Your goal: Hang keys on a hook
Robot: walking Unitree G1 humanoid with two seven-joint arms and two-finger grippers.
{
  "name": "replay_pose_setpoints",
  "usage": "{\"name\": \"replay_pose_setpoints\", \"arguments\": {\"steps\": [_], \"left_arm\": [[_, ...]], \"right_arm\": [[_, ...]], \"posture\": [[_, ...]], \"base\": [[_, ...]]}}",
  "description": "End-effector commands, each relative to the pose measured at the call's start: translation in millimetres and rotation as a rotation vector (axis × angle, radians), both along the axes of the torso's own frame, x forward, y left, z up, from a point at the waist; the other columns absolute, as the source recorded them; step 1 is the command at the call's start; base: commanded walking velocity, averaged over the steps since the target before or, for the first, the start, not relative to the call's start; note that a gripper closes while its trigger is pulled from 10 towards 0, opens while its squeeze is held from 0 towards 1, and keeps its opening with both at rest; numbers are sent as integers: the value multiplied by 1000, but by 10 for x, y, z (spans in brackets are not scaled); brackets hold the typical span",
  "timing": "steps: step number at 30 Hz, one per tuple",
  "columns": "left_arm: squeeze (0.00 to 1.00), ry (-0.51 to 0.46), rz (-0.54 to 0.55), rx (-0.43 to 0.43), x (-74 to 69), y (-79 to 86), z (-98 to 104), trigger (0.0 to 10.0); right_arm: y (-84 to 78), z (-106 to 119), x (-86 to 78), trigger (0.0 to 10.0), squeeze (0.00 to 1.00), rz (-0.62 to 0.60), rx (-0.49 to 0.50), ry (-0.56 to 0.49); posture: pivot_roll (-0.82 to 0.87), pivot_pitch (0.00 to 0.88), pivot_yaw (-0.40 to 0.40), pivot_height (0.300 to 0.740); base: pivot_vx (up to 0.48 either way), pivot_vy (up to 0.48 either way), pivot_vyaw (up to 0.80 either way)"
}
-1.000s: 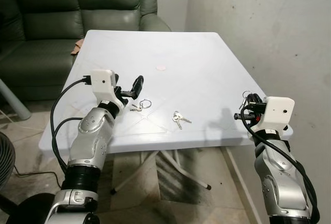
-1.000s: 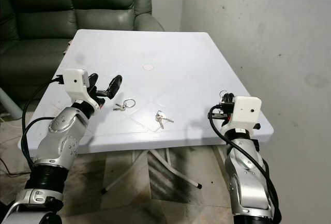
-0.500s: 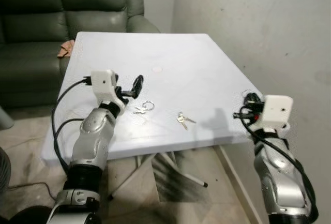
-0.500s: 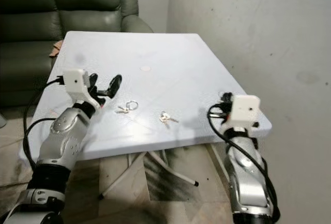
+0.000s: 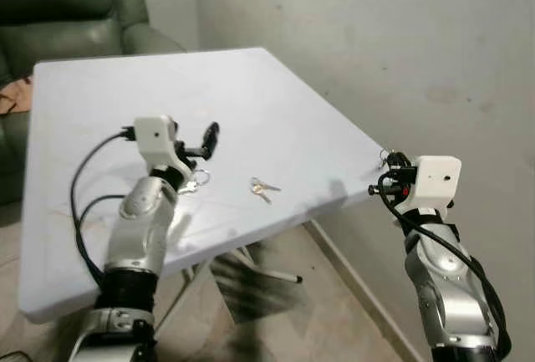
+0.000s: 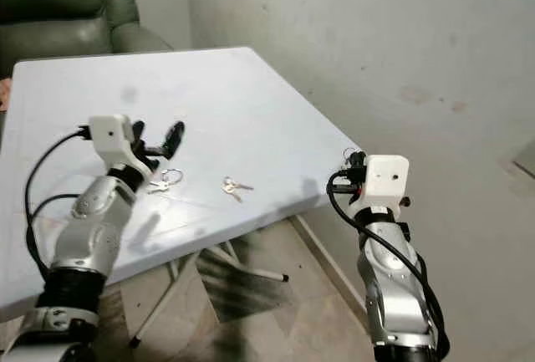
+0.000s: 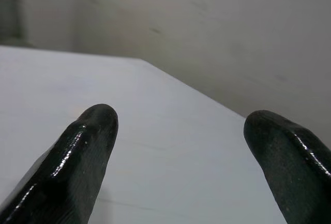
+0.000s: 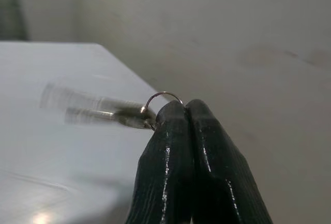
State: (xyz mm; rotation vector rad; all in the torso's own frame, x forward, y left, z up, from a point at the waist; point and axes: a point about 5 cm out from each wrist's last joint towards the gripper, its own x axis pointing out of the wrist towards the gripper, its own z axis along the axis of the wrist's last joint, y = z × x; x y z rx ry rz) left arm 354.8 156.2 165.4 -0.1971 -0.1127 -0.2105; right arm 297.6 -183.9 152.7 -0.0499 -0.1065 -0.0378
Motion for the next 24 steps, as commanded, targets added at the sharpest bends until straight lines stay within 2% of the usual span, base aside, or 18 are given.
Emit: {"name": "replay_pose_setpoints", "arguments": {"steps": [1,24], "left_arm": [[0,3,-33,9,12,-130,13,10000],[0,25,-55,68,61,-243,-4,10000]], "right_arm": [[-66,41,-7,10000,0,-28,-3,-11],[-95,32,-31,10000,0,-66,13,-22]], "posture": [[-30,0,-52,740],[-53,0,-19,740]], "base": [[0,0,-719],[0,0,-717]]}}
